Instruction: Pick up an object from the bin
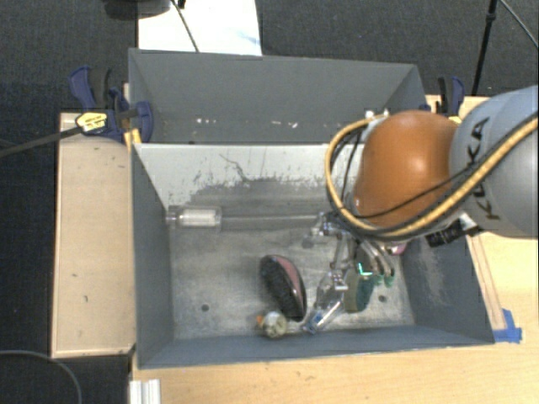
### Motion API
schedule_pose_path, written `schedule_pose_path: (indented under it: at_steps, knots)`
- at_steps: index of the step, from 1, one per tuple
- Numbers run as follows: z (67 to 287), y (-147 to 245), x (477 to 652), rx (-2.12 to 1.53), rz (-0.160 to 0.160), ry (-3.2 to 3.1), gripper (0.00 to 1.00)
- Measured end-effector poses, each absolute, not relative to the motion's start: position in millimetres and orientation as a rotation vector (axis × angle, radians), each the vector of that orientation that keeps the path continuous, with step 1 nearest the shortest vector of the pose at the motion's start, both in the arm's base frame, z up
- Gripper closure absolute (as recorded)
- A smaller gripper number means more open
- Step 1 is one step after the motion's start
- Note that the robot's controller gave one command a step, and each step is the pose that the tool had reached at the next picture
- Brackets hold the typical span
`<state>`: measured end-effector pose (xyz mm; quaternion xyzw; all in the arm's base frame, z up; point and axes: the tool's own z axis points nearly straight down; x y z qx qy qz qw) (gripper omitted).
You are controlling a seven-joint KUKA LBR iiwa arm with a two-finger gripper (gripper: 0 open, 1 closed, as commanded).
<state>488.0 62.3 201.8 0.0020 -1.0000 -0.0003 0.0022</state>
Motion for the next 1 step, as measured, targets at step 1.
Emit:
schedule_pose_path:
  at_steps: [1]
  knots:
    - [70.0, 70.6, 504.4, -0.183, -0.004, -3.143, 0.0]
